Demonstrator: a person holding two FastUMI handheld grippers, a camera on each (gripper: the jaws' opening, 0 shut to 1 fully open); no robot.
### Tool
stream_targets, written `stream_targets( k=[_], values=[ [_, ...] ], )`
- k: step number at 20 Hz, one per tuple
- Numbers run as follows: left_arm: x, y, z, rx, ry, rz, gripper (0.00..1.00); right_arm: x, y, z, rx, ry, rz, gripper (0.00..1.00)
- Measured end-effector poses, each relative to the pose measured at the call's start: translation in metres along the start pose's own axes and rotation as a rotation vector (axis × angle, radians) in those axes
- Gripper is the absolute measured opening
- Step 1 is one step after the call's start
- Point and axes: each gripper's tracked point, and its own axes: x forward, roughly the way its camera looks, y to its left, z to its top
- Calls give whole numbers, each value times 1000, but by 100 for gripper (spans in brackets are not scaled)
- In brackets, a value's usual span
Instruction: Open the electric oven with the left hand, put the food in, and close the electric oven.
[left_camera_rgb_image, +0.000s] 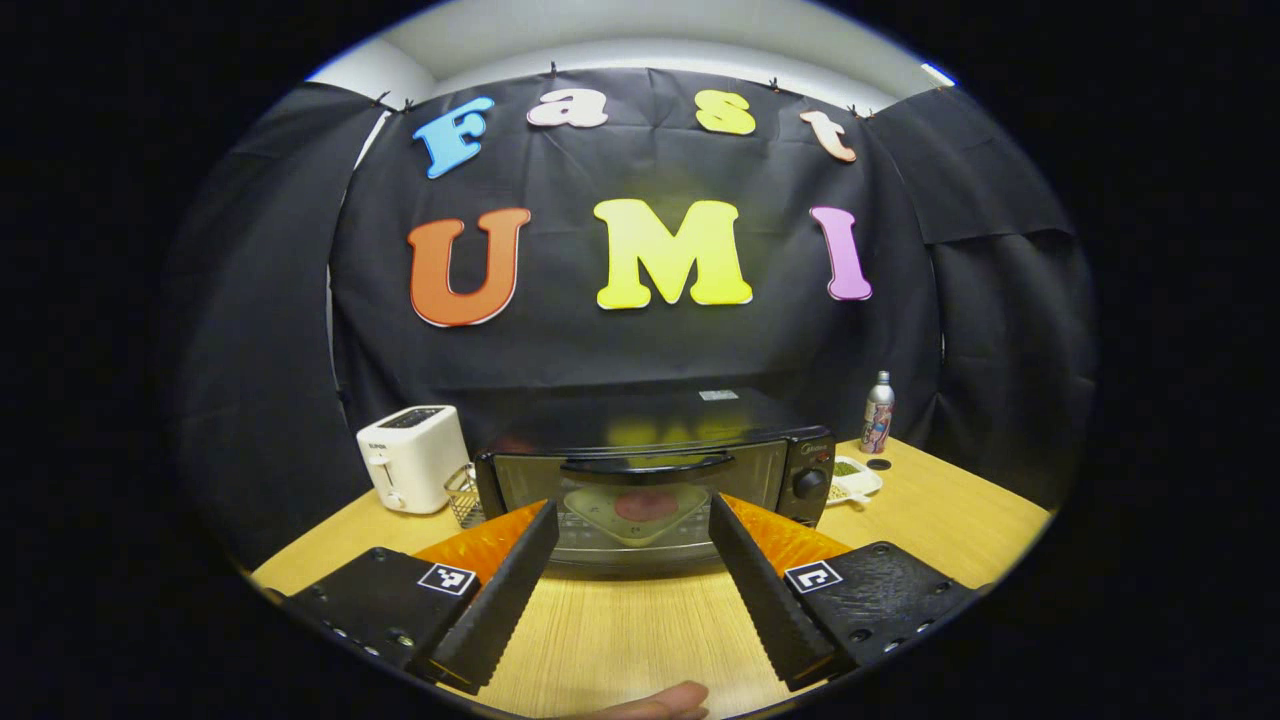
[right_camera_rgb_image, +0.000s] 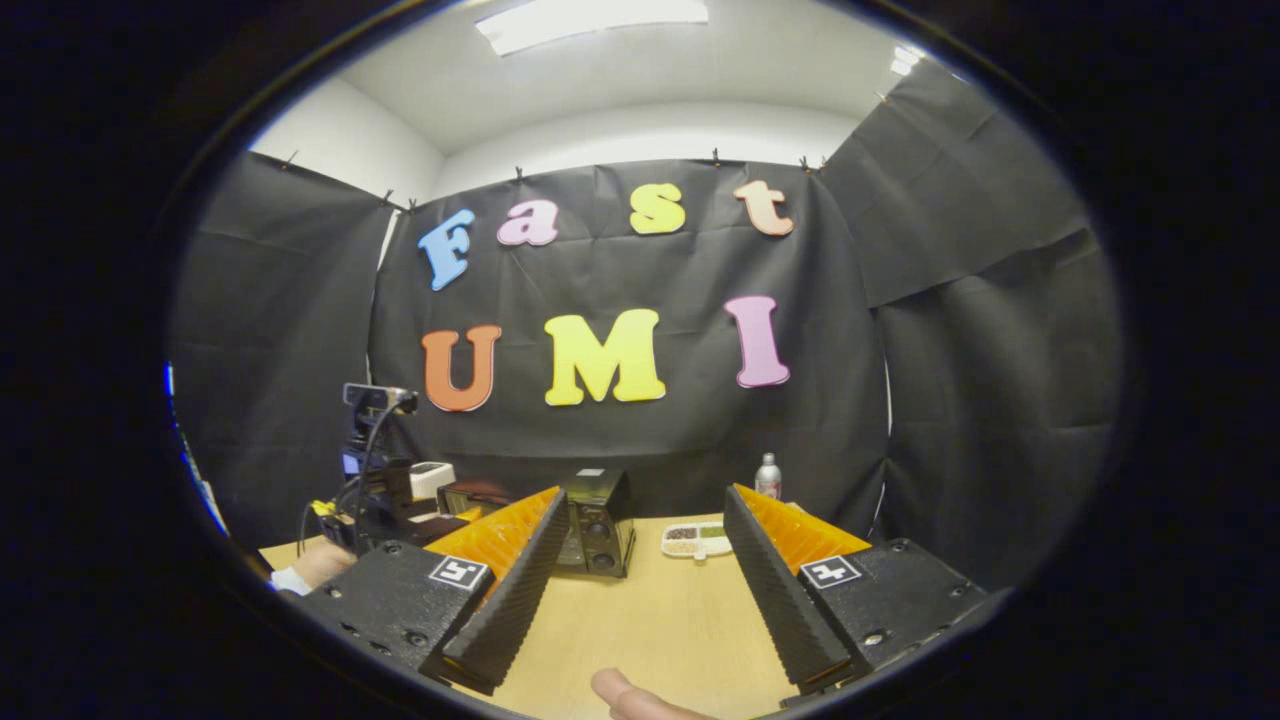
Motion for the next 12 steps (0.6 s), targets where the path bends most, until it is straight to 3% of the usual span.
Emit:
stream_targets(
  k=[5, 12],
  values=[
    [-68, 1, 37, -12, -52, 8, 96, -11, -4, 9, -18, -15, -42, 96],
    [-160, 38, 68, 5, -66, 111, 96, -23, 16, 23, -15, 34, -16, 96]
  ],
)
